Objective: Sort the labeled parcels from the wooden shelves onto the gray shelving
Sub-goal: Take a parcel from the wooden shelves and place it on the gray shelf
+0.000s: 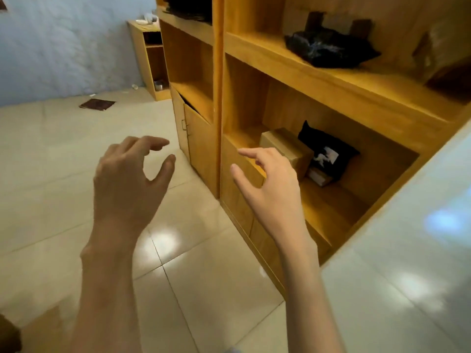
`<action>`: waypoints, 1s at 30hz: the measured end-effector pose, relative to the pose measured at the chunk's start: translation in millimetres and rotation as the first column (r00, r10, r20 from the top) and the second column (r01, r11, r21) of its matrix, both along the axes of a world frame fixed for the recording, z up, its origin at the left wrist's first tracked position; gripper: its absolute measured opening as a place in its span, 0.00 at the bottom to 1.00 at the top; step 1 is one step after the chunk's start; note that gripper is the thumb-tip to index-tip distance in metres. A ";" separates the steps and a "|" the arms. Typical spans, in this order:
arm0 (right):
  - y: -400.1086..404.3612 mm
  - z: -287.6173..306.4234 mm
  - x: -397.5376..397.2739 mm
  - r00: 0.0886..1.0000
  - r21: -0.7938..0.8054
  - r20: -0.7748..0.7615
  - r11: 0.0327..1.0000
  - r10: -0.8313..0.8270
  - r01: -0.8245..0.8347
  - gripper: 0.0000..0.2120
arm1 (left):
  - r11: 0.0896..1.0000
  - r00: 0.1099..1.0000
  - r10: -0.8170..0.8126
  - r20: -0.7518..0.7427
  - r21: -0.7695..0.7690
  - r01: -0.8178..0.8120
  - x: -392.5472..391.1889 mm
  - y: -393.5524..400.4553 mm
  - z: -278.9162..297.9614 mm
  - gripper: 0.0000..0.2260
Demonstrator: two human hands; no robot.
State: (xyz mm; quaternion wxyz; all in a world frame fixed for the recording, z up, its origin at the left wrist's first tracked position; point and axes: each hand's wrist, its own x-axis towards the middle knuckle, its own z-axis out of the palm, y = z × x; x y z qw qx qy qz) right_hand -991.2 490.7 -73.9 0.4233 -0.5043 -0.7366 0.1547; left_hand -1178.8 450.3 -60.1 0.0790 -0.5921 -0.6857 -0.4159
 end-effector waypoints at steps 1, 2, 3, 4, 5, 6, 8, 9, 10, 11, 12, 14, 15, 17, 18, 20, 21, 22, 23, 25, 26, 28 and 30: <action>9.4 0.6 -2.7 1.000 -0.005 0.004 1.000 -0.023 0.023 0.14 | 0.999 0.999 -0.034 0.011 -0.016 0.034 -1.1 16.0 -1.6 0.10; 19.9 0.8 -4.5 0.999 -0.010 0.001 0.999 -0.048 0.048 0.14 | 0.997 0.998 -0.066 0.019 -0.027 0.066 -1.9 32.2 -3.2 0.10; 30.8 0.6 -5.3 0.997 -0.017 -0.006 0.997 -0.074 0.074 0.14 | 0.995 0.995 -0.096 0.024 -0.035 0.096 -2.3 47.8 -4.7 0.11; 42.7 -0.2 -5.4 0.995 -0.023 -0.013 0.995 -0.101 0.101 0.14 | 0.991 0.992 -0.126 0.024 -0.038 0.126 -3.1 63.6 -6.6 0.11; 55.3 -1.3 -5.3 0.991 -0.026 -0.017 0.991 -0.131 0.130 0.13 | 0.987 0.988 -0.153 0.019 -0.041 0.154 -4.1 79.3 -8.6 0.11; 68.8 -2.8 -5.3 0.987 -0.027 -0.018 0.987 -0.161 0.161 0.13 | 0.983 0.984 -0.178 0.012 -0.044 0.179 -5.5 95.4 -10.7 0.11; 97.0 -4.8 -6.6 0.977 -0.032 -0.020 0.977 -0.213 0.212 0.13 | 0.973 0.974 -0.225 -0.007 -0.050 0.224 -8.0 129.0 -14.1 0.11; 112.1 -5.4 -7.7 0.972 -0.037 -0.021 0.971 -0.235 0.234 0.13 | 0.968 0.969 -0.248 -0.019 -0.047 0.247 -8.5 146.5 -14.7 0.11; 127.6 -4.8 -8.8 0.966 -0.042 -0.023 0.966 -0.257 0.256 0.13 | 0.961 0.961 -0.275 -0.033 -0.040 0.273 -8.4 164.7 -14.1 0.11; 143.3 -2.6 -10.2 0.960 -0.040 -0.027 0.960 -0.279 0.278 0.13 | 0.953 0.952 -0.303 -0.049 -0.034 0.301 -7.8 183.5 -11.1 0.11; 159.4 1.2 -11.6 0.954 -0.030 -0.034 0.954 -0.299 0.299 0.13 | 0.945 0.942 -0.328 -0.068 -0.026 0.327 -7.2 203.1 -6.2 0.11; 191.3 11.1 -13.4 0.940 -0.005 -0.053 0.941 -0.337 0.337 0.13 | 0.928 0.924 -0.372 -0.093 -0.005 0.373 -6.5 243.1 6.0 0.12; 206.8 16.3 -13.6 0.933 0.006 -0.063 0.934 -0.355 0.356 0.13 | 0.919 0.915 -0.390 -0.097 0.012 0.393 -6.8 263.0 12.2 0.12; 235.2 24.4 -13.3 0.917 0.026 -0.083 0.919 -0.391 0.394 0.13 | 0.904 0.903 -0.419 -0.098 0.048 0.424 -7.2 298.6 21.4 0.15; 247.7 26.9 -14.0 0.908 0.030 -0.091 0.910 -0.408 0.412 0.13 | 0.897 0.897 -0.432 -0.094 0.054 0.438 -8.0 314.5 23.6 0.15; 268.9 28.0 -15.8 0.894 0.025 -0.082 0.896 -0.440 0.443 0.13 | 0.880 0.879 -0.468 -0.086 0.044 0.473 -9.3 343.1 22.6 0.15; 277.7 27.4 -16.6 0.887 0.018 -0.062 0.888 -0.457 0.459 0.13 | 0.871 0.870 -0.487 -0.082 0.033 0.490 -10.1 356.4 20.3 0.13; 285.4 26.6 -16.9 0.878 0.009 -0.039 0.879 -0.477 0.477 0.13 | 0.862 0.861 -0.504 -0.073 0.019 0.506 -10.8 369.1 18.3 0.13; 292.0 26.2 -16.9 0.866 0.004 -0.022 0.866 -0.500 0.500 0.13 | 0.852 0.851 -0.522 -0.061 0.006 0.523 -11.1 381.4 17.0 0.13; 302.9 26.6 -16.0 0.830 0.008 -0.019 0.830 -0.557 0.557 0.13 | 0.824 0.823 -0.566 -0.039 -0.005 0.567 -9.0 405.1 18.0 0.13; 307.5 26.3 -15.8 0.808 0.011 -0.024 0.808 -0.589 0.590 0.13 | 0.806 0.805 -0.592 -0.031 -0.007 0.592 -6.6 416.7 19.1 0.14; 314.0 22.8 -17.1 0.753 0.009 -0.024 0.753 -0.657 0.658 0.13 | 0.765 0.765 -0.644 -0.017 -0.018 0.644 -1.0 438.9 19.6 0.14; 319.4 17.9 -20.7 0.692 0.007 -0.005 0.692 -0.722 0.722 0.14 | 0.716 0.716 -0.698 -0.022 -0.037 0.697 3.1 459.9 17.0 0.15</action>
